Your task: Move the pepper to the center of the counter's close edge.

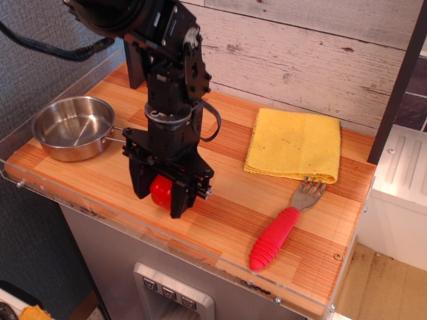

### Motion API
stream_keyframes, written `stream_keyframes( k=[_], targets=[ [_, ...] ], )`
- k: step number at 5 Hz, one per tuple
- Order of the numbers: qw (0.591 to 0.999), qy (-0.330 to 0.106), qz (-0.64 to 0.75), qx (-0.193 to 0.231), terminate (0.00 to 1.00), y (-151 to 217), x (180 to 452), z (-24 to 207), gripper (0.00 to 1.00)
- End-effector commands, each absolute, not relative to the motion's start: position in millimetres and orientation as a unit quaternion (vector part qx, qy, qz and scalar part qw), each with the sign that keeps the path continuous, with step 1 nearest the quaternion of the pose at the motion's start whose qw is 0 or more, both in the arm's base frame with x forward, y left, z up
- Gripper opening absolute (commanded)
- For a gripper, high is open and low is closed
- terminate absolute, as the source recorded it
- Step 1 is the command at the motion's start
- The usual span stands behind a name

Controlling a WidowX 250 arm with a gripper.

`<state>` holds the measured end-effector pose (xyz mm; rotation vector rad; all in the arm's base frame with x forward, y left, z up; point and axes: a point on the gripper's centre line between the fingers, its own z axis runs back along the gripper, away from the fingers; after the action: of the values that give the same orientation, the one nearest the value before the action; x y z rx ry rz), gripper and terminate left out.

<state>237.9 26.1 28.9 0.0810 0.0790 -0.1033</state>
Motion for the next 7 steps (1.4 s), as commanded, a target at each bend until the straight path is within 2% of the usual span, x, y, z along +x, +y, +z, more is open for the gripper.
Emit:
stream_keyframes(
  k=[1, 2, 3, 4, 5, 6, 7],
  targets=[
    [0.998, 0.039, -0.032, 0.047, 0.0, 45, 239, 35, 0.0],
    [0.997, 0.048, -0.043, 0.043, 0.0, 43, 237, 38, 1.0],
    [0.996, 0.041, -0.061, 0.044, 0.0, 39, 235, 44, 1.0],
    [0.997, 0.019, -0.072, 0.038, 0.0, 37, 235, 60, 1.0],
    [0.997, -0.02, -0.071, 0.021, 0.0, 37, 237, 91, 1.0],
    [0.997, -0.048, -0.053, 0.0, 0.0, 36, 239, 111, 1.0],
    [0.997, -0.07, -0.031, -0.013, 0.0, 33, 241, 116, 1.0]
  ],
)
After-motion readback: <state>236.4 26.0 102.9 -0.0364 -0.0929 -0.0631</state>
